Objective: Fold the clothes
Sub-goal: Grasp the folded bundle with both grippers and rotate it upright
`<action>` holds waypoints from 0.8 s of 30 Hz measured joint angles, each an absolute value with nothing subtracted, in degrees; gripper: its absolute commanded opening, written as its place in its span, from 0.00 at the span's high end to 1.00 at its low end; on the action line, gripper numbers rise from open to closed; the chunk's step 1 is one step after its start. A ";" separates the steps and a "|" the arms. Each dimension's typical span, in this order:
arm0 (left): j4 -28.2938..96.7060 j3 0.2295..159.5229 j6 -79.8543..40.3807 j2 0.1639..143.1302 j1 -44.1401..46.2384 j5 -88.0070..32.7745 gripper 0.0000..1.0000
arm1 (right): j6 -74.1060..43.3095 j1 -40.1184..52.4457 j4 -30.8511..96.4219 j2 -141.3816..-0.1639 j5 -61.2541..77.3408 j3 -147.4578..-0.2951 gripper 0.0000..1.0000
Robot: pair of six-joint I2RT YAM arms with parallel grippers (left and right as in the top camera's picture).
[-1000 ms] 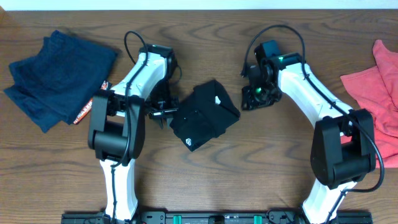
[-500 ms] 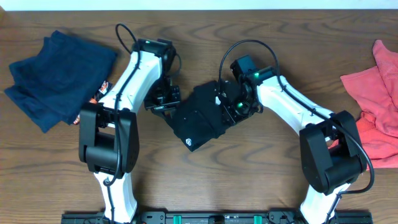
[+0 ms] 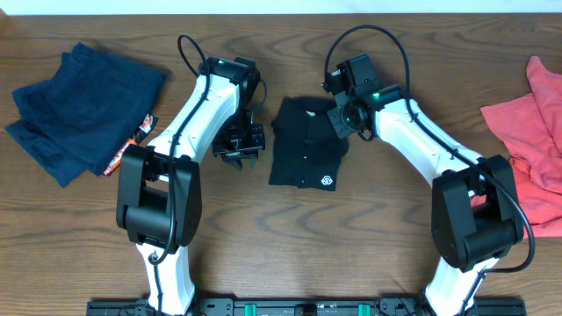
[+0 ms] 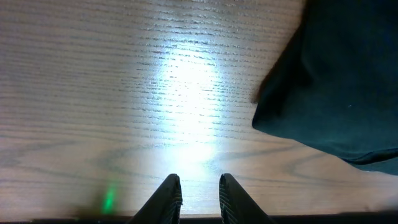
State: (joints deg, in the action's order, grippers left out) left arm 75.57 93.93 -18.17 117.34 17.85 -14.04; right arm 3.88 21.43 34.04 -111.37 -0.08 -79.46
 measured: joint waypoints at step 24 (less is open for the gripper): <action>66.63 93.89 -14.26 117.32 17.91 -24.77 0.76 | 3.86 24.05 48.90 -102.96 21.85 -74.37 0.95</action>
